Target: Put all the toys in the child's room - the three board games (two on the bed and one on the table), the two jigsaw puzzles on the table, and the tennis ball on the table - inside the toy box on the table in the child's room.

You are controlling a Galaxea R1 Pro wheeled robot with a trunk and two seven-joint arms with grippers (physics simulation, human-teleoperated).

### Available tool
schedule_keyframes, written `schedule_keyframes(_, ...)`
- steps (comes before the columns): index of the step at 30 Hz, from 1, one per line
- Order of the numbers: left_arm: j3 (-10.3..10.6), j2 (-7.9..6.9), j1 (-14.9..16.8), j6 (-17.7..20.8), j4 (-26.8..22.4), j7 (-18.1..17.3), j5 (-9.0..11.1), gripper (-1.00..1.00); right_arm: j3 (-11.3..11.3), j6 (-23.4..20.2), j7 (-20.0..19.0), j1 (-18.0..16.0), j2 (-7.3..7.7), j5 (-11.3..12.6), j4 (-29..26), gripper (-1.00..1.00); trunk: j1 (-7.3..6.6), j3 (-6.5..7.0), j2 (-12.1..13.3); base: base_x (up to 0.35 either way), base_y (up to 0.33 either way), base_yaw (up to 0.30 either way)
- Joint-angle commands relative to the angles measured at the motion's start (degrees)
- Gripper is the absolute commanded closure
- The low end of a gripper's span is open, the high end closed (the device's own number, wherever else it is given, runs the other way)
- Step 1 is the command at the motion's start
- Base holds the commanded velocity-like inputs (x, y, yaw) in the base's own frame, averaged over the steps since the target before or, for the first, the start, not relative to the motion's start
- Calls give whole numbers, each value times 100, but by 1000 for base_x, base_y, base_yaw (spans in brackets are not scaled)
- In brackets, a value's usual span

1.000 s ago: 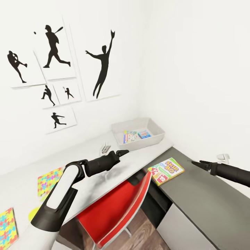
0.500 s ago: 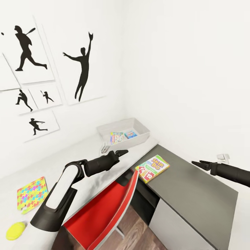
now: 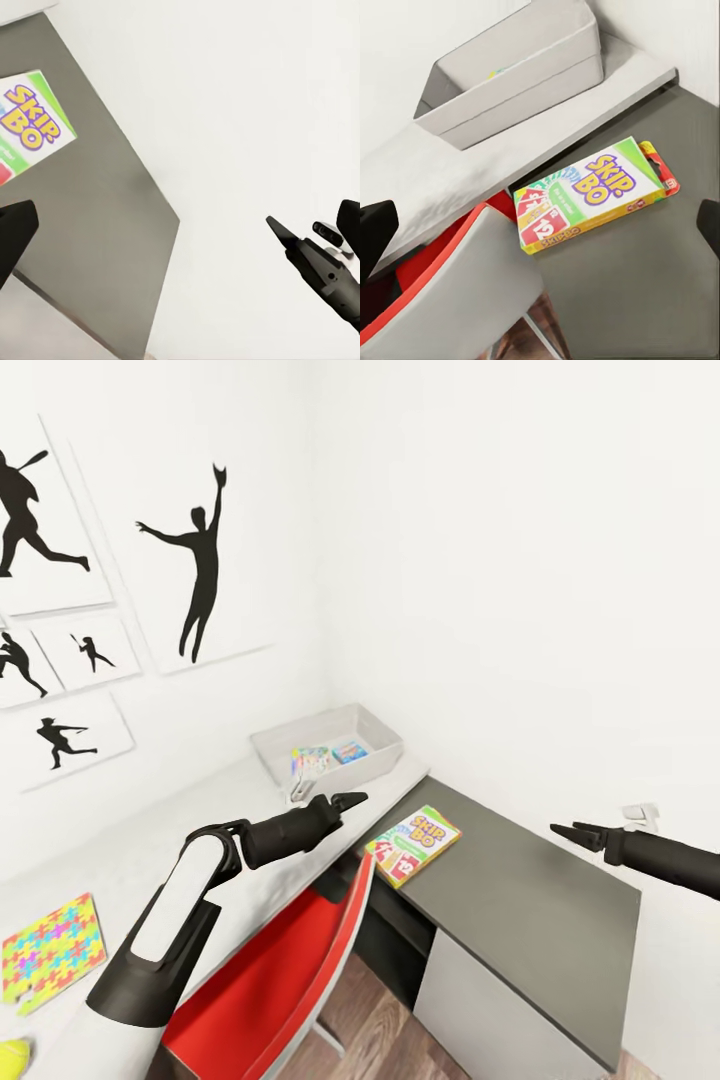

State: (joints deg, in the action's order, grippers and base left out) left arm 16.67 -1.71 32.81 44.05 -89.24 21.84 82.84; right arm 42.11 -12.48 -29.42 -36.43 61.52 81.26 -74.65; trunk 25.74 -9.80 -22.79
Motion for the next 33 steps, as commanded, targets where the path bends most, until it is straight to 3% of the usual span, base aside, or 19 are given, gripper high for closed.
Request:
schedule_keyframes(1, 4, -18, 6, -2, -7, 61, 60, -100, 32, -26, -9, -20, -12, 61, -2, -100, 4, -4, -13, 0, 0, -171)
schedule_keyframes(11, -21, -100, 26, 5, -9, 93, 16, -100, 49, -199, 8, -15, -137, 25, -39, -100, 4, 69, -13, 0, 0, -135)
schedule_keyframes(24, -587, -341, 409, 97, 58, 451, -380, -100, 51, -341, 16, -13, -222, -18, -18, -100, 4, 95, -13, 0, 0, -32)
schedule_keyframes(27, -798, -380, 482, 78, 387, 569, -446, -100, 51, -348, 56, 4, -242, -21, 69, -100, 4, 97, -13, 0, 0, -6)
schedule_keyframes(33, -848, -350, 467, 62, 552, 613, -462, -100, 50, -288, 173, 110, -266, -23, 193, -100, 4, 98, -13, 0, 0, -6)
